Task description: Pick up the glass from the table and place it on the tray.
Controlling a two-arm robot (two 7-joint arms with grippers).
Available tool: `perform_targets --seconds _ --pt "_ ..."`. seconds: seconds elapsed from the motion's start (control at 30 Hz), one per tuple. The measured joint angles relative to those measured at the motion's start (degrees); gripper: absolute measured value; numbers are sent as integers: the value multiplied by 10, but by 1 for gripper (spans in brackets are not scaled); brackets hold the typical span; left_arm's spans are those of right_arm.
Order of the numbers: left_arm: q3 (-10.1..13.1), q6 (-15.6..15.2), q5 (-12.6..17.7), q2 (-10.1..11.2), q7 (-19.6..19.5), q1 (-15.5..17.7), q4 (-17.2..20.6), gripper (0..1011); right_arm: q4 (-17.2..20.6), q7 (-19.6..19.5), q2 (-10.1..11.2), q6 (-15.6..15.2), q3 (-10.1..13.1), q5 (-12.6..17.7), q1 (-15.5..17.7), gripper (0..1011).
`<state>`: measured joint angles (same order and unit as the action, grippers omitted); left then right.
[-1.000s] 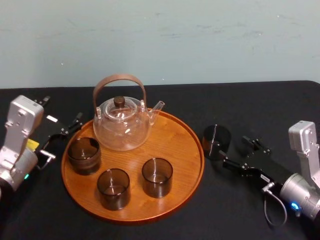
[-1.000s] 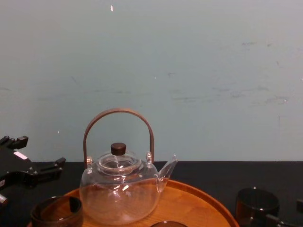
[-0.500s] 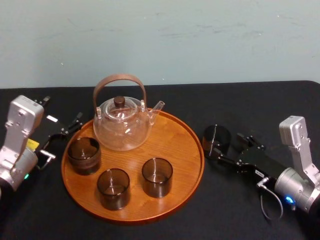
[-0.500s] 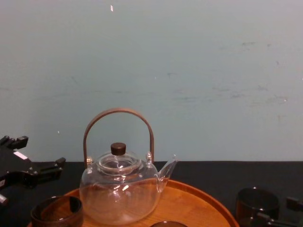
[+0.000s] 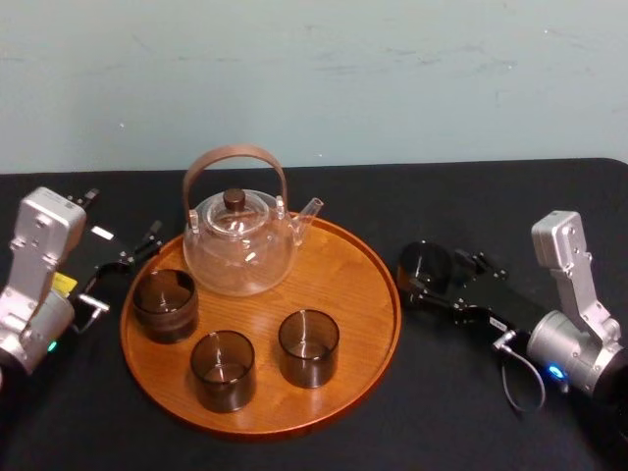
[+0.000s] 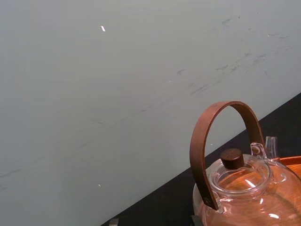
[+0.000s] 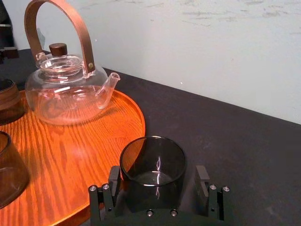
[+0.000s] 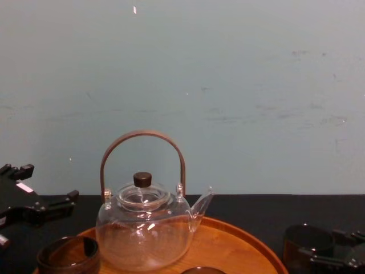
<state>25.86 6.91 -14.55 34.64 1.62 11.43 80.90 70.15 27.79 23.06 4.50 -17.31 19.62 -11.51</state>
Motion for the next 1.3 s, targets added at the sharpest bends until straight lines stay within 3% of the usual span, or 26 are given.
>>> perform_targets --seconds 0.47,1.3 --pt "0 0 0 0 0 0 0 1001 -60 23 -15 17 -16 0 -44 1002" --pt "0 0 0 0 0 0 0 1001 -77 38 -18 21 -22 7 -58 1002"
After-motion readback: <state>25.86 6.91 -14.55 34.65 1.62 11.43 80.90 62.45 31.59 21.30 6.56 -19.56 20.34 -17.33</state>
